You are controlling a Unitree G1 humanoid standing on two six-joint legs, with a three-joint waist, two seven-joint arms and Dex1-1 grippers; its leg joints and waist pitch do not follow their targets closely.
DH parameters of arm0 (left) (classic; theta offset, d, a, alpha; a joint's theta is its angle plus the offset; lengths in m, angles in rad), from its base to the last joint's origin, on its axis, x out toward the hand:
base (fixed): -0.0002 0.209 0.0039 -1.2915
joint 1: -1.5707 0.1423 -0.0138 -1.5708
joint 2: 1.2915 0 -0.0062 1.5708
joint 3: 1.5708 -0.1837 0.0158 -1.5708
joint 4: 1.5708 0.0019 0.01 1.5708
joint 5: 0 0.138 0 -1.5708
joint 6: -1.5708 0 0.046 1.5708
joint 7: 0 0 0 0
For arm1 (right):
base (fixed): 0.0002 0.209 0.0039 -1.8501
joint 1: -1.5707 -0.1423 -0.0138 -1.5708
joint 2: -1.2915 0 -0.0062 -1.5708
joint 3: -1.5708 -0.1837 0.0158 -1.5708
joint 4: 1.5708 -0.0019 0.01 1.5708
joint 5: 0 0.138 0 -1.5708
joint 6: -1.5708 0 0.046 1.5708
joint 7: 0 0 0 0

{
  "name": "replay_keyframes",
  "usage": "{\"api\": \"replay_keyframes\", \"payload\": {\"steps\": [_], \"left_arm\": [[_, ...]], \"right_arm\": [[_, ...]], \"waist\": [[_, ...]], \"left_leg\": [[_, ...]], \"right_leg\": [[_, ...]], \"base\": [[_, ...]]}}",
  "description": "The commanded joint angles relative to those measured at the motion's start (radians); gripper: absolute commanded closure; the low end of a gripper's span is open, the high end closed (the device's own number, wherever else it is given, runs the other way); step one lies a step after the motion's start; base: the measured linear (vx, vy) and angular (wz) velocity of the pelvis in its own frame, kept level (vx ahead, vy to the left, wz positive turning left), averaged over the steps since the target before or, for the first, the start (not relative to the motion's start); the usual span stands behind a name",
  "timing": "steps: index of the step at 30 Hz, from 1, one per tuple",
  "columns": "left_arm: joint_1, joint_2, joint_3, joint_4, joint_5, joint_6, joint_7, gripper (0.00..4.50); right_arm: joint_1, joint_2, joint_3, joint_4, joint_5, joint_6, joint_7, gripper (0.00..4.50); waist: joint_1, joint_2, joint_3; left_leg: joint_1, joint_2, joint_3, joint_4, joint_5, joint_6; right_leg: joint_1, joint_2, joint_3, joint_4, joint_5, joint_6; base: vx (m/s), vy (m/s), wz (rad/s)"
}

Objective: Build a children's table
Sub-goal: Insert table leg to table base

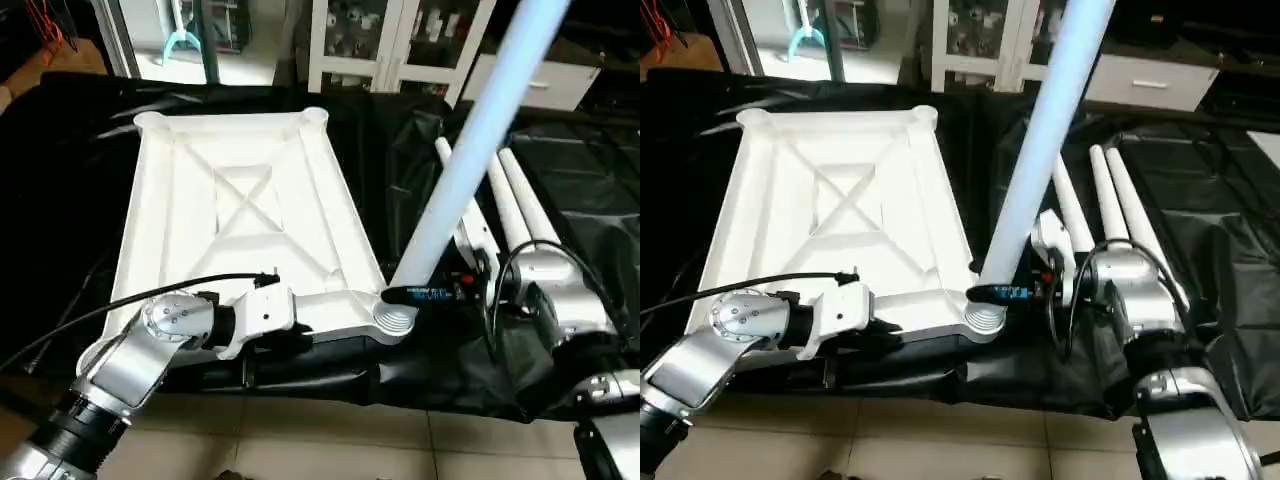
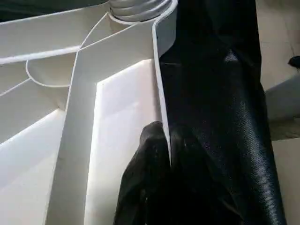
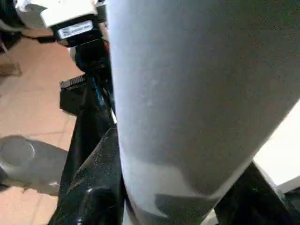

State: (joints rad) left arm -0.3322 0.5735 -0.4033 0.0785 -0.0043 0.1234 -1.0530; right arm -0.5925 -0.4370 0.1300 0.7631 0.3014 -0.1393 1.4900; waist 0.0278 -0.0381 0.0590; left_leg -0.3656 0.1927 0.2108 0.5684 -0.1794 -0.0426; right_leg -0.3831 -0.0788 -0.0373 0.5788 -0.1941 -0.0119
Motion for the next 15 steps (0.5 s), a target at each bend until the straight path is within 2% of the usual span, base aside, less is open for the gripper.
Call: {"api": "replay_keyframes", "payload": {"steps": [1,3,4,6,7,10,12,15], "left_arm": [[-0.003,0.012,-0.022,0.013,0.028,-0.022,-0.019,4.50],[-0.004,0.011,-0.022,0.015,0.029,-0.023,-0.018,4.50],[-0.005,0.010,-0.022,0.016,0.029,-0.024,-0.016,4.50],[-0.006,0.009,-0.021,0.020,0.031,-0.028,-0.013,4.50],[-0.006,0.008,-0.021,0.022,0.032,-0.030,-0.013,4.50],[-0.006,0.007,-0.021,0.024,0.032,-0.031,-0.012,4.50],[-0.004,0.005,-0.021,0.025,0.031,-0.032,-0.015,4.50],[-0.005,0.004,-0.023,0.027,0.033,-0.034,-0.017,4.50]], "right_arm": [[0.069,-0.016,0.044,0.095,-0.143,-0.037,-0.118,2.65],[0.077,-0.012,0.043,0.098,-0.144,-0.045,-0.125,2.65],[0.085,-0.009,0.040,0.098,-0.143,-0.048,-0.133,2.65],[0.100,0.000,0.031,0.096,-0.134,-0.046,-0.145,2.65],[0.104,0.002,0.028,0.096,-0.131,-0.046,-0.149,2.65],[0.116,0.008,0.015,0.091,-0.116,-0.032,-0.160,2.65],[0.136,0.007,0.011,0.089,-0.104,-0.029,-0.172,2.65],[0.146,0.004,0.009,0.092,-0.102,-0.036,-0.180,2.65]], "waist": [[-0.013,0.013,-0.024],[-0.020,0.010,-0.021],[-0.024,0.010,-0.021],[-0.030,0.010,-0.020],[-0.035,0.009,-0.020],[-0.037,0.008,-0.022],[-0.035,0.014,-0.027],[-0.035,0.013,-0.027]], "left_leg": [[0.031,0.052,-0.026,-0.081,-0.404,-0.019],[0.031,0.050,-0.032,-0.084,-0.462,-0.036],[0.037,0.049,-0.035,-0.084,-0.504,-0.044],[0.039,0.049,-0.040,-0.086,-0.540,-0.051],[0.036,0.049,-0.043,-0.087,-0.551,-0.052],[0.035,0.049,-0.043,-0.088,-0.553,-0.049],[0.035,0.050,-0.041,-0.088,-0.540,-0.048],[0.033,0.050,-0.039,-0.089,-0.527,-0.044]], "right_leg": [[-0.006,-0.055,0.040,-0.078,-0.381,-0.178],[-0.011,-0.052,0.038,-0.084,-0.442,-0.158],[-0.015,-0.052,0.037,-0.089,-0.483,-0.144],[-0.019,-0.051,0.037,-0.093,-0.502,-0.134],[-0.018,-0.051,0.036,-0.092,-0.500,-0.131],[-0.020,-0.051,0.037,-0.092,-0.481,-0.133],[-0.018,-0.050,0.038,-0.089,-0.437,-0.146],[-0.016,-0.049,0.038,-0.086,-0.406,-0.160]], "base": [[0.000,0.000,0.00],[0.000,0.000,0.00],[0.000,0.000,0.00],[0.000,0.000,0.00],[0.000,0.000,0.00],[0.000,0.000,0.00],[0.000,0.000,0.00],[0.000,0.000,0.00]]}}
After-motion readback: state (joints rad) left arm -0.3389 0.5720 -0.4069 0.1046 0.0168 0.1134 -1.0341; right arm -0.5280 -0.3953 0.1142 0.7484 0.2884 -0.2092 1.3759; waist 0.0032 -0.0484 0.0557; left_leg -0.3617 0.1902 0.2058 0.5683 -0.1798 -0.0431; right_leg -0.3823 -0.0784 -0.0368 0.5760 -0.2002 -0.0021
